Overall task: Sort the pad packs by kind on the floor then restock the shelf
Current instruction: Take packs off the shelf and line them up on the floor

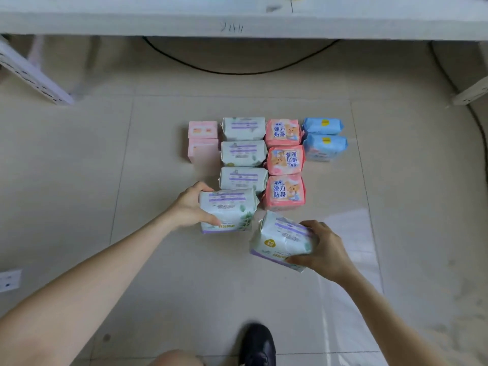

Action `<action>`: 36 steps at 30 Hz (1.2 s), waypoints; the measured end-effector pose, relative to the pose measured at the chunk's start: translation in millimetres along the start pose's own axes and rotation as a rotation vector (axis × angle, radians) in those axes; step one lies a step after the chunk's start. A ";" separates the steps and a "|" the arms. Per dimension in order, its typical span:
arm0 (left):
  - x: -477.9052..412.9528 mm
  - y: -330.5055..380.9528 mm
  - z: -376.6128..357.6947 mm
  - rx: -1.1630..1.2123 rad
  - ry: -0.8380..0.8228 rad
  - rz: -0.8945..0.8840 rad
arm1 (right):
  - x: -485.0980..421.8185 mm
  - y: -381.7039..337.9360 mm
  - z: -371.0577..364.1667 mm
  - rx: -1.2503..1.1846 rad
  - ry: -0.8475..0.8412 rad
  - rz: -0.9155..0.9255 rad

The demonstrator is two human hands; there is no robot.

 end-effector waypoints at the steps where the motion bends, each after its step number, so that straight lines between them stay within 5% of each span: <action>1: -8.7 -7.8 -8.1 -0.003 -0.003 -0.019 | -3.9 7.2 -12.2 0.008 -0.001 0.015; 13: -61.4 -55.7 -62.0 0.105 0.022 -0.182 | -24.8 37.8 -98.1 0.019 0.067 0.212; 21: -69.5 -77.6 -65.7 0.386 -0.005 -0.118 | -23.4 35.4 -123.0 0.010 0.116 0.302; 29: -64.3 -97.9 -79.4 0.566 -0.030 0.052 | -20.1 48.2 -135.0 -0.267 0.248 0.082; 36: -71.3 -86.8 -85.1 0.568 -0.004 0.094 | -29.9 35.1 -142.8 -0.361 0.229 0.100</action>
Point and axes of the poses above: each hand's wrist, its own x-axis away from the middle knuckle, its own z-axis out of the back of the hand, y = z × x, the point moved 9 cm from there along -x, towards the middle knuckle, and after that the axes turned 10 degrees about y, right-handed, at the moved point
